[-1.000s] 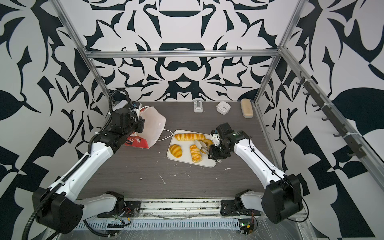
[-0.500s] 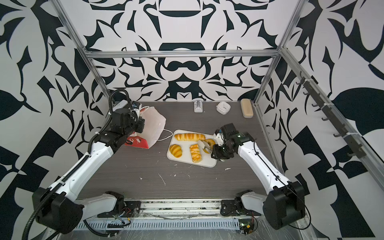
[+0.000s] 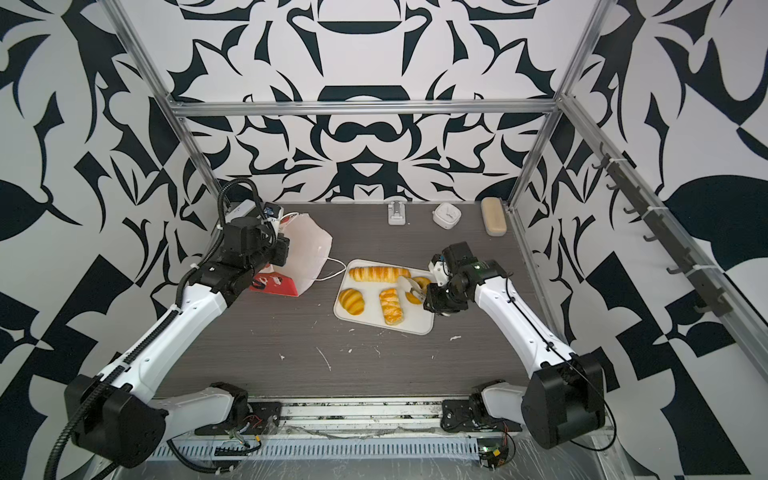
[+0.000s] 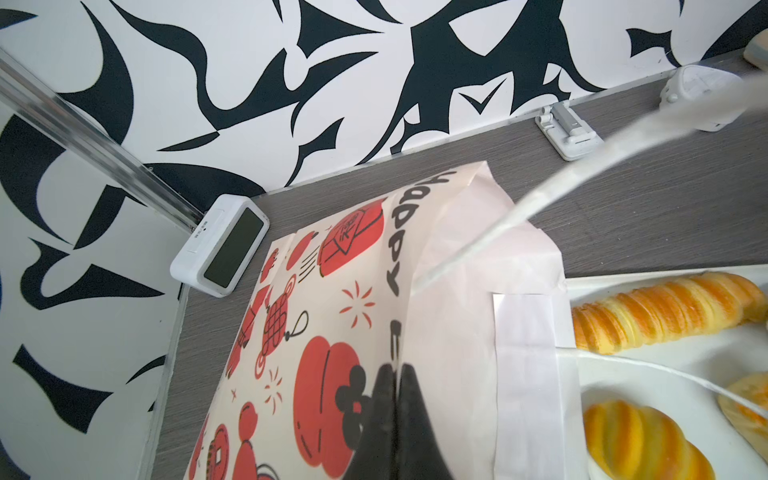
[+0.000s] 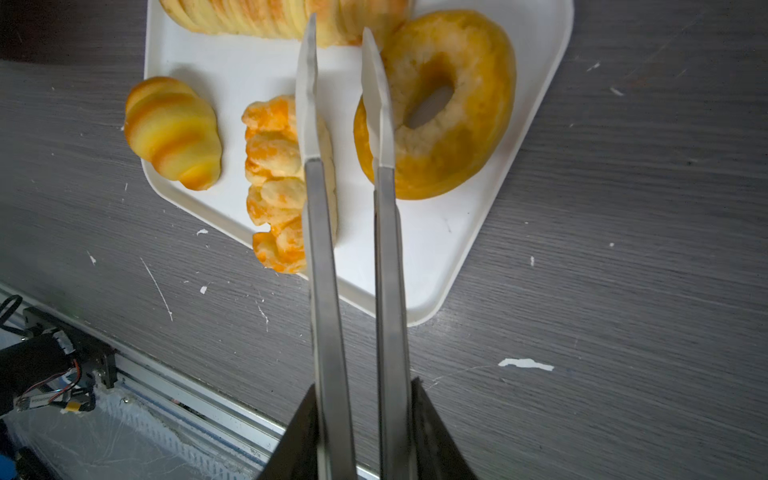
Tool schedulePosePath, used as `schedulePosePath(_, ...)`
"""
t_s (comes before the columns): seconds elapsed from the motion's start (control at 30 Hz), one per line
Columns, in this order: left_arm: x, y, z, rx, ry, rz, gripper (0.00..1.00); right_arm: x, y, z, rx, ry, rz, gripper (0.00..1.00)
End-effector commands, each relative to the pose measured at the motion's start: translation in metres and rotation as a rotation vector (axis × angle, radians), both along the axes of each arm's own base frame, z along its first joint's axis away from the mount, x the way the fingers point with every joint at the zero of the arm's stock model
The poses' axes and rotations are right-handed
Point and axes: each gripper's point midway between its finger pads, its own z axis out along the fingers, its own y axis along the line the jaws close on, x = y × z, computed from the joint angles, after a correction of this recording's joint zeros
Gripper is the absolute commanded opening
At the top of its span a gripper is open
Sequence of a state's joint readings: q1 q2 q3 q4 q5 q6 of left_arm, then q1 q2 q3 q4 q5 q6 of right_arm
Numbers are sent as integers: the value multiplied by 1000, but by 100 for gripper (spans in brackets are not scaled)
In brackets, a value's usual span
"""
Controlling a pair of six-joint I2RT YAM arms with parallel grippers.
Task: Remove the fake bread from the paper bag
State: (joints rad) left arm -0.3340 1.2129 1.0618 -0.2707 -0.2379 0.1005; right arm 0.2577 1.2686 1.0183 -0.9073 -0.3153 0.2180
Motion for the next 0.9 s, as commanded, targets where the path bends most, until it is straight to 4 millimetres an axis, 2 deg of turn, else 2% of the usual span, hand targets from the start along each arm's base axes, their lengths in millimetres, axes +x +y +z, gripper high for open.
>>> schedulePosePath(0.0, -2, -1, -6, -17, 12, -2, 0, 13, -14, 14, -49, -69, -56, 34)
schedulePosePath(0.2, -1, -2, -6, -18, 13, -4, 0, 12, -16, 22, -43, -93, -66, 34)
schedulePosePath(0.43, -1, -1, -6, -18, 11, -3, 0, 13, 7, 67, 116, -176, -32, 35)
schedulePosePath(0.57, -1, -1, -5, -17, 10, -1, 0, 8, 27, 84, 212, -179, 6, 36)
schedulePosePath(0.7, -1, -2, -5, -19, 7, -2, 0, -3, 49, 85, 238, -162, 85, 36)
schedulePosePath(0.87, -1, -1, -5, -16, 10, 1, 0, -31, 74, 68, 240, -75, 189, 35)
